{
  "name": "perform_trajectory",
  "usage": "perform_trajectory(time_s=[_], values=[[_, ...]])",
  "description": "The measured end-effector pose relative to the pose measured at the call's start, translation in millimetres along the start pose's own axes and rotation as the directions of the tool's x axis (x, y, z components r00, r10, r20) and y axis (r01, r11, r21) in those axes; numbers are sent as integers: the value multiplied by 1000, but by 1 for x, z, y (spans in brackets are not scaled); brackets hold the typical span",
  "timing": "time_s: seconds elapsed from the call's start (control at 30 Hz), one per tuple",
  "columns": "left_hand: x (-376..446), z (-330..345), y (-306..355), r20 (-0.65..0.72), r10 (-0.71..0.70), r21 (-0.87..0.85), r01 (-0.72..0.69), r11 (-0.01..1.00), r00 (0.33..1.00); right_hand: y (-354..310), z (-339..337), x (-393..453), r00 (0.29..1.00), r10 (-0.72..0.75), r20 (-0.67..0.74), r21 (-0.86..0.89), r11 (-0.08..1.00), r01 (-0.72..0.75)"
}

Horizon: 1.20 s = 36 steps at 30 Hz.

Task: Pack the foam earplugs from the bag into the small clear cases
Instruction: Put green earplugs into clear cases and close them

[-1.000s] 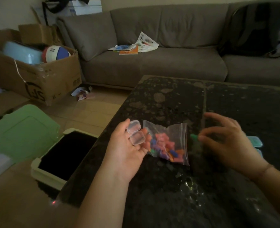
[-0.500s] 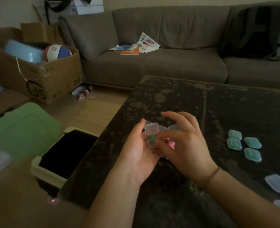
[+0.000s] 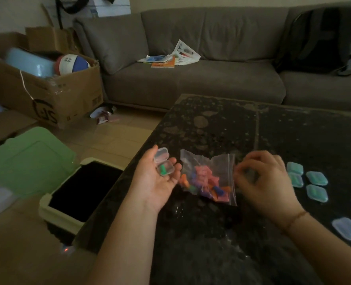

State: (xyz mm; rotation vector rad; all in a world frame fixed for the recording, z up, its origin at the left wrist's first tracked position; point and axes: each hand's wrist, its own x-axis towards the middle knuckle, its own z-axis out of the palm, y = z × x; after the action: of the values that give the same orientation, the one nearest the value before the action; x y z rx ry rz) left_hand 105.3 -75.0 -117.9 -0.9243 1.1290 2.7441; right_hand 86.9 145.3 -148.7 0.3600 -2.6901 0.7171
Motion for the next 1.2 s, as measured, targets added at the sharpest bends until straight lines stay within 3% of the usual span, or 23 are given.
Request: perform_trajectory(time_s=[0.1, 0.2, 0.33, 0.47, 0.57, 0.73, 0.93, 1.2], values=[[9, -3, -2, -45, 14, 67, -11, 998, 999, 7, 6, 6, 972, -23, 232, -145, 988, 58], [13, -4, -8, -58, 22, 117, -15, 993, 998, 7, 11, 16, 939, -131, 317, -25, 989, 146], [15, -3, -10, -58, 19, 90, -14, 996, 998, 1, 21, 27, 876, -208, 435, 175, 974, 145], [18, -4, -10, -64, 4, 86, 2, 996, 998, 1, 36, 35, 776, -230, 588, 140, 973, 183], [19, -5, -9, -73, 2, 95, 5, 995, 997, 1, 46, 36, 787, -209, 580, 39, 972, 230], [21, -7, -10, -63, -22, 101, 28, 995, 998, -8, 50, 35, 876, -104, 471, -43, 989, 141], [21, -6, -12, -64, -45, 70, 49, 996, 997, -23, 52, 41, 877, -28, 480, -155, 981, 116], [19, -5, -12, -64, -46, 55, 50, 997, 997, -28, 51, 43, 902, -7, 433, -33, 999, 24]])
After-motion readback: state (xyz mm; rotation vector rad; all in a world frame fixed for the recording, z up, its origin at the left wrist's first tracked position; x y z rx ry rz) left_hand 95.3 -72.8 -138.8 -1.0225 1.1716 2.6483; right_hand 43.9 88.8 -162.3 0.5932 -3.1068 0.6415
